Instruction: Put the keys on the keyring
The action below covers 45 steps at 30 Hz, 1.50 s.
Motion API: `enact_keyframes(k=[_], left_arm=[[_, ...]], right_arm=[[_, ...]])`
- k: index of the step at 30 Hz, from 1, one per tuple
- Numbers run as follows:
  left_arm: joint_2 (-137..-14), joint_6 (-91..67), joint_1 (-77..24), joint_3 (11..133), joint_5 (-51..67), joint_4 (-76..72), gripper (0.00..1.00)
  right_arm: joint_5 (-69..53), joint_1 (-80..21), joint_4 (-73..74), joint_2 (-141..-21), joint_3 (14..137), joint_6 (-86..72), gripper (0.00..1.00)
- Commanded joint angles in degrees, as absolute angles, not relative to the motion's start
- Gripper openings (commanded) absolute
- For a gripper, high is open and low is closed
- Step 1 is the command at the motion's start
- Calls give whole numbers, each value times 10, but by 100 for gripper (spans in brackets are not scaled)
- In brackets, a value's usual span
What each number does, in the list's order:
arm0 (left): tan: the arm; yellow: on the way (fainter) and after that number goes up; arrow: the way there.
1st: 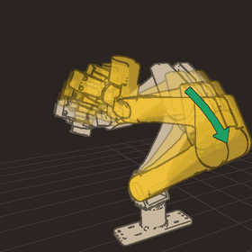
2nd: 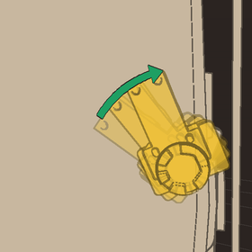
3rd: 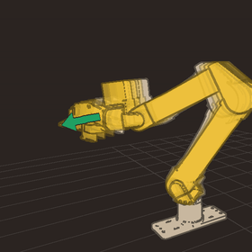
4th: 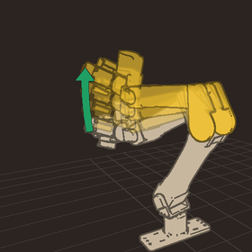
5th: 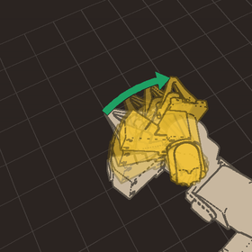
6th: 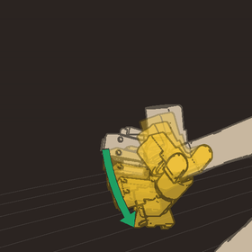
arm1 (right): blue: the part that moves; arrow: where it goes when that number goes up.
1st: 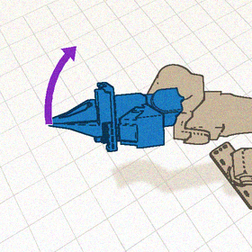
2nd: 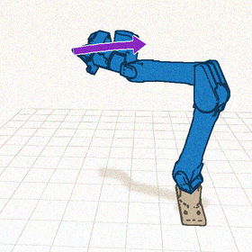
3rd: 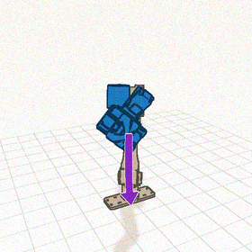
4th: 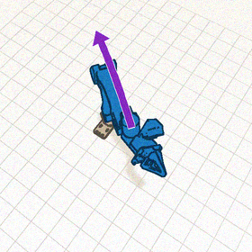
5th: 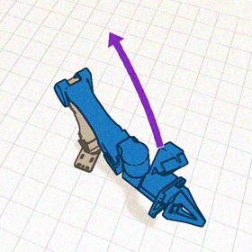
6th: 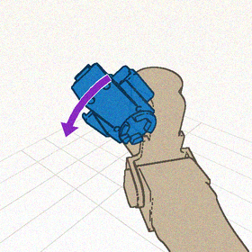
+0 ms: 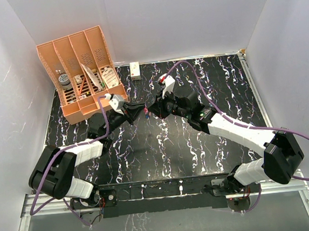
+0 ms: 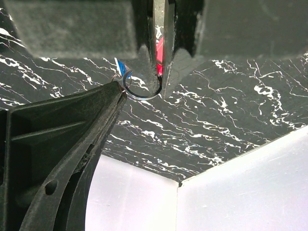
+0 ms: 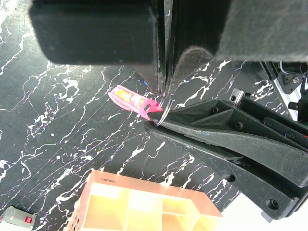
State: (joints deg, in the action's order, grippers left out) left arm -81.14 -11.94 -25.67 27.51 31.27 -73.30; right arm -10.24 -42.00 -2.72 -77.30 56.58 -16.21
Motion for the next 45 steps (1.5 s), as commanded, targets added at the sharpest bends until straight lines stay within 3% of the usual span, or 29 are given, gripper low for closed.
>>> enact_keyframes(k=[1,45], left_arm=[[-790,-104,-259,273,313,-763,0],[-802,-88,-259,272,305,-749,0]], right_arm=[[-92,-423,-57,-752,580,-168,0],[-90,-423,-53,-757,593,-168,0]])
